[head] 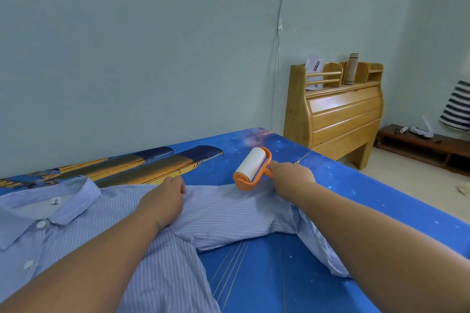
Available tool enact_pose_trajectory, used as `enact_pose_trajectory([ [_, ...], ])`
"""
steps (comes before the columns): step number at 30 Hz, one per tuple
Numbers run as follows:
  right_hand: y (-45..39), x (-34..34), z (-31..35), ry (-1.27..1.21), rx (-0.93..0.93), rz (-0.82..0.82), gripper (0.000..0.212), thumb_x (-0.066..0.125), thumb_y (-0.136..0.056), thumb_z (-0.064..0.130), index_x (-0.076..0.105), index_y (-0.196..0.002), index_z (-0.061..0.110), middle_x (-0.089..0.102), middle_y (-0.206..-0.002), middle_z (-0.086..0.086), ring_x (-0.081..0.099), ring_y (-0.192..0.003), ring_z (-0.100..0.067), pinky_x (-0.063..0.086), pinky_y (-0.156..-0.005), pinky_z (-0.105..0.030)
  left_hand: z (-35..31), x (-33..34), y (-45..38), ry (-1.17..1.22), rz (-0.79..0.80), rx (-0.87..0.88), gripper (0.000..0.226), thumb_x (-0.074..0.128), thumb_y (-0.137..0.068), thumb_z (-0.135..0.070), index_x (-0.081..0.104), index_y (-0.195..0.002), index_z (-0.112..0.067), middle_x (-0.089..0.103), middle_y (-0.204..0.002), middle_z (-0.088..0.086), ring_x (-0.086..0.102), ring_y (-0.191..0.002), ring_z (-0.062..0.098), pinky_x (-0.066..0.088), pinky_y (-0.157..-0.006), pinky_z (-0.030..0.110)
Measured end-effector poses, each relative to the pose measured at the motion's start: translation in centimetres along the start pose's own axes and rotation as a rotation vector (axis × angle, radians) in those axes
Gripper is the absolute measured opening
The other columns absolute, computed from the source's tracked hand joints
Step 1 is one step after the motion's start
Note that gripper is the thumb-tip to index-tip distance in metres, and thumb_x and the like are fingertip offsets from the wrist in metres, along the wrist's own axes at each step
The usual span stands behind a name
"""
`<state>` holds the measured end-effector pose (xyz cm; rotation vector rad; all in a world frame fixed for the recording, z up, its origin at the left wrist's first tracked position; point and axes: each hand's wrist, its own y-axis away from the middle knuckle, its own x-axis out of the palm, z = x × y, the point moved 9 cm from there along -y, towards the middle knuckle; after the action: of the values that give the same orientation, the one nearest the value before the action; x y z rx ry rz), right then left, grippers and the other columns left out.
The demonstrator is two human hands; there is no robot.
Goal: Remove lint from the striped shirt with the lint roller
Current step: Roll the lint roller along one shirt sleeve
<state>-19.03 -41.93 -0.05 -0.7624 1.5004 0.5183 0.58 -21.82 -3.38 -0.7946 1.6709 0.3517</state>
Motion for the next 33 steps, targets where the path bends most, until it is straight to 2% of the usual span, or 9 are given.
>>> enact_pose_trajectory([
  [6,-0.7,0.4,-0.4,-0.085,-0.057,0.043,0.027,0.056,-0.088,0.021,0.046,-0.113,0.020,0.062,-0.099,0.000,0.058,-0.082,-0.021,0.046,-0.065,-0.033,-0.3,-0.7,-0.7,0.094,-0.056,0.038,0.021,0.041,-0.096,-0.017,0.060,-0.104,-0.019,0.054,-0.115,0.000,0.055,-0.097,0.018,0.048,-0.088,0.040],
  [9,-0.3,-1.0,1.5,-0.260,-0.190,0.098,0.029,0.059,-0.085,0.042,0.042,-0.100,0.024,0.056,-0.086,0.006,0.054,-0.078,-0.019,0.042,-0.066,-0.033,-0.8,-0.5,-0.4,0.107,0.044,0.127,0.030,0.038,-0.098,-0.014,0.057,-0.120,-0.015,0.049,-0.132,0.002,0.050,-0.113,0.017,0.041,-0.099,0.033],
  [12,1.2,-2.0,4.6,-0.319,-0.351,0.231,0.018,0.057,-0.086,0.044,0.045,-0.089,0.031,0.054,-0.083,0.008,0.053,-0.079,-0.020,0.039,-0.065,-0.030,-0.4,-1.3,0.8,0.171,0.072,0.169,0.039,0.043,-0.097,-0.014,0.051,-0.135,-0.021,0.036,-0.146,-0.005,0.040,-0.130,0.014,0.033,-0.110,0.033],
  [15,2.7,-3.0,8.1,-0.224,-0.463,0.242,0.013,0.055,-0.086,0.044,0.051,-0.093,0.033,0.054,-0.087,0.008,0.052,-0.082,-0.020,0.038,-0.067,-0.033,0.6,-2.6,2.1,0.195,0.048,0.153,0.027,0.047,-0.094,-0.012,0.062,-0.106,-0.030,0.050,-0.127,-0.005,0.052,-0.105,0.011,0.043,-0.092,0.029],
  [18,3.6,-3.3,11.6,-0.174,-0.496,0.199,0.019,0.053,-0.088,0.045,0.057,-0.102,0.034,0.054,-0.090,0.009,0.051,-0.084,-0.018,0.035,-0.061,-0.030,1.5,-3.1,3.4,0.172,0.039,0.098,0.017,0.050,-0.092,-0.015,0.058,-0.092,-0.031,0.062,-0.103,-0.004,0.054,-0.081,0.008,0.044,-0.073,0.027],
  [21,4.3,-3.1,14.3,-0.143,-0.523,0.148,0.022,0.054,-0.089,0.043,0.060,-0.108,0.033,0.058,-0.093,0.007,0.052,-0.086,-0.018,0.030,-0.055,-0.027,1.9,-3.0,4.6,0.158,0.016,0.065,0.010,0.053,-0.092,-0.020,0.055,-0.093,-0.029,0.064,-0.098,-0.006,0.056,-0.081,0.009,0.045,-0.070,0.025],
  [25,4.6,-2.8,13.7,-0.071,-0.496,0.162,0.028,0.059,-0.088,0.042,0.066,-0.114,0.033,0.065,-0.102,0.005,0.057,-0.093,-0.020,0.044,-0.068,-0.033,1.0,-2.3,5.4,0.109,0.068,0.122,0.009,0.057,-0.089,-0.035,0.059,-0.096,-0.030,0.058,-0.101,-0.007,0.056,-0.089,0.010,0.051,-0.082,0.030],
  [30,4.9,-2.8,8.6,-0.015,-0.415,0.203,0.020,0.063,-0.085,0.041,0.069,-0.100,0.030,0.064,-0.087,0.004,0.058,-0.086,-0.021,0.039,-0.061,-0.030,0.7,-1.9,5.9,-0.003,0.091,0.069,0.034,0.049,-0.073,-0.062,0.055,-0.098,-0.039,0.051,-0.103,-0.014,0.054,-0.093,0.008,0.049,-0.084,0.034],
  [33,5.3,-2.6,5.2,0.014,-0.355,0.234,0.021,0.063,-0.083,0.040,0.070,-0.097,0.026,0.066,-0.090,0.001,0.058,-0.086,-0.021,0.046,-0.068,-0.034,0.5,-1.8,6.0,-0.162,0.088,0.055,0.055,0.040,-0.064,-0.072,0.050,-0.107,-0.039,0.049,-0.110,-0.014,0.051,-0.099,0.010,0.046,-0.086,0.036],
])
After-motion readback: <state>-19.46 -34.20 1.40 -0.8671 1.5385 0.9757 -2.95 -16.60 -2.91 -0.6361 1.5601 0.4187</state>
